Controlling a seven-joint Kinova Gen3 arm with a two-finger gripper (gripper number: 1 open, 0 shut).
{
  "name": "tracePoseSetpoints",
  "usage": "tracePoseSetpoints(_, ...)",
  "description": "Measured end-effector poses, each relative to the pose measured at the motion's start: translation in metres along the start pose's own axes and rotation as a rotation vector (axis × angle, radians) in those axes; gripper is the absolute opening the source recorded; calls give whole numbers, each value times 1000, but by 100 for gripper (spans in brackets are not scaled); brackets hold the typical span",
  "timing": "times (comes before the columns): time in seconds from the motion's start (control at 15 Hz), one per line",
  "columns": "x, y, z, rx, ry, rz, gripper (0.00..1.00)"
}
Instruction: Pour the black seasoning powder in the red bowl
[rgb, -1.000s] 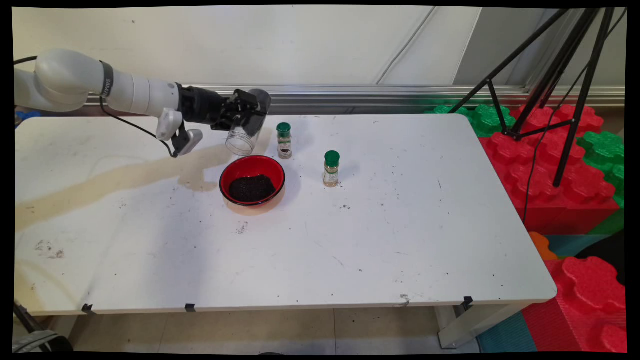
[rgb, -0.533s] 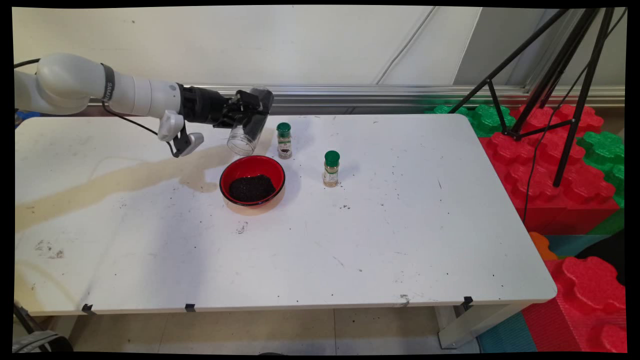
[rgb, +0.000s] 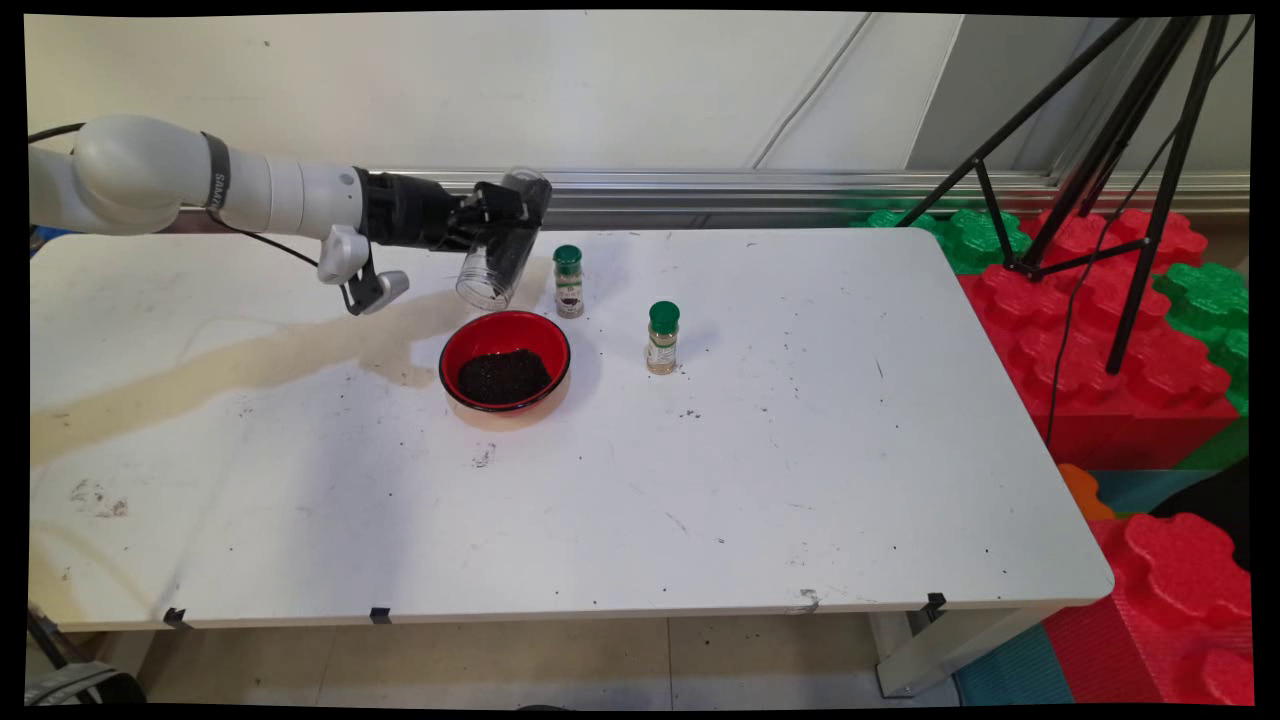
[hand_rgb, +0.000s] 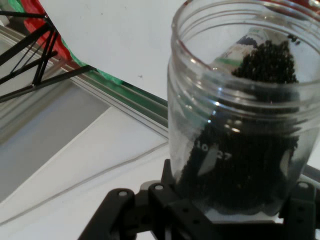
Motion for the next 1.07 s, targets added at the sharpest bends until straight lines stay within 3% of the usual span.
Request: tracePoseSetpoints(1.07, 10, -4, -3, 39, -12, 175, 0)
